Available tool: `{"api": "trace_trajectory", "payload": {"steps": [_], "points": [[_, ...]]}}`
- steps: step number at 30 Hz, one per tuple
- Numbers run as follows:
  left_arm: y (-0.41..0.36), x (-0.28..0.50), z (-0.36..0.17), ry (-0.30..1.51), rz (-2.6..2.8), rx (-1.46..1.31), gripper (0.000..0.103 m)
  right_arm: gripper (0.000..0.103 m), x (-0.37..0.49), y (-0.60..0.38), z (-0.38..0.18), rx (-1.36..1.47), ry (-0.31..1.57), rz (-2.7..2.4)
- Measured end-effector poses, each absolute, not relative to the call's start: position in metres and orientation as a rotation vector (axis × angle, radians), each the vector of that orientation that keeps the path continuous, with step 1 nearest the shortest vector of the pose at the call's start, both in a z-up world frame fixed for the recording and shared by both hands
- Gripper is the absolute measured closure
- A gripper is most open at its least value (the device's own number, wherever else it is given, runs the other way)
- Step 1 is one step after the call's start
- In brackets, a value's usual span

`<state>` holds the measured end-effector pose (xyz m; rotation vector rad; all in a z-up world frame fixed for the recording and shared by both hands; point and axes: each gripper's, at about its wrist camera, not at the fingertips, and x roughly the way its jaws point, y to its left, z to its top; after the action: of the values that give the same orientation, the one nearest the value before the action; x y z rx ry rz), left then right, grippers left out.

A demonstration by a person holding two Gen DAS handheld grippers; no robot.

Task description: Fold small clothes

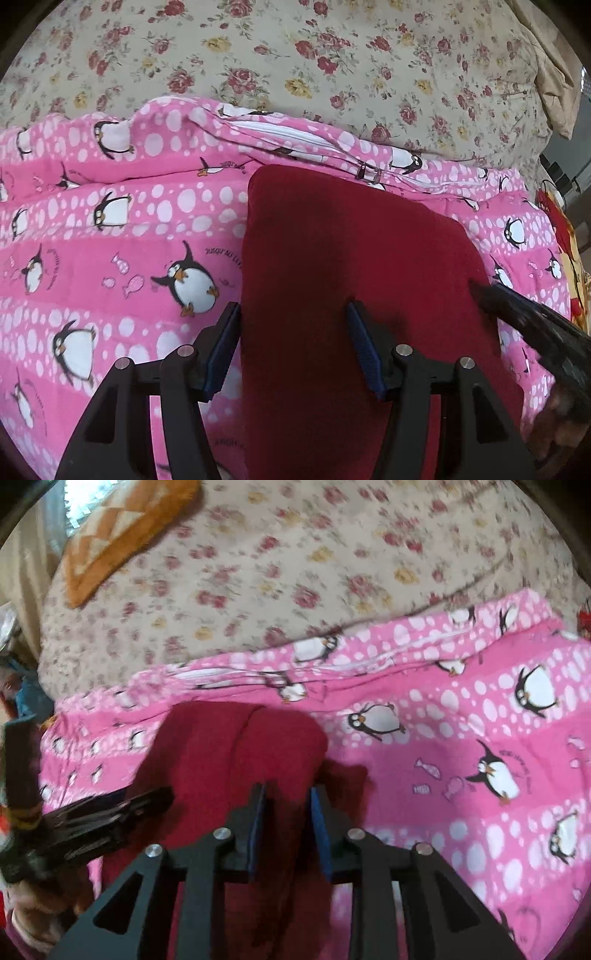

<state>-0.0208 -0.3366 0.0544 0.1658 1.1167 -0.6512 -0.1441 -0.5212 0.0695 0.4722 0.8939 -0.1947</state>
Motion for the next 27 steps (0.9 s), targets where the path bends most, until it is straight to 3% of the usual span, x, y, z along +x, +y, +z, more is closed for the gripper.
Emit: {"api": "trace_trajectory", "payload": {"steps": [7, 11, 19, 22, 24, 27], "points": [[-0.325, -0.047, 0.069, 1.083, -0.652, 0.198, 0.065, 0.073, -0.187, -0.467, 0.097, 0.350, 0.907, -0.101], [-0.312, -0.057, 0.072, 1.088, -0.645, 0.180, 0.065, 0.072, -0.195, -0.450, 0.070, 0.204, 1.004, -0.177], [-0.270, -0.084, 0.082, 1.097, -0.653, 0.111, 0.065, 0.064, -0.215, -0.462, 0.066, 0.326, 0.976, -0.170], [-0.257, -0.091, 0.080, 1.104, -0.663, 0.081, 0.065, 0.053, -0.227, -0.466, 0.070, 0.398, 0.942, -0.176], [-0.253, -0.093, 0.077, 1.115, -0.666, 0.057, 0.065, 0.039, -0.237, -0.471, 0.072, 0.456, 0.915, -0.178], [-0.250, -0.091, 0.073, 1.134, -0.680, 0.008, 0.065, 0.026, -0.240, -0.476, 0.069, 0.516, 0.898, -0.168]]}}
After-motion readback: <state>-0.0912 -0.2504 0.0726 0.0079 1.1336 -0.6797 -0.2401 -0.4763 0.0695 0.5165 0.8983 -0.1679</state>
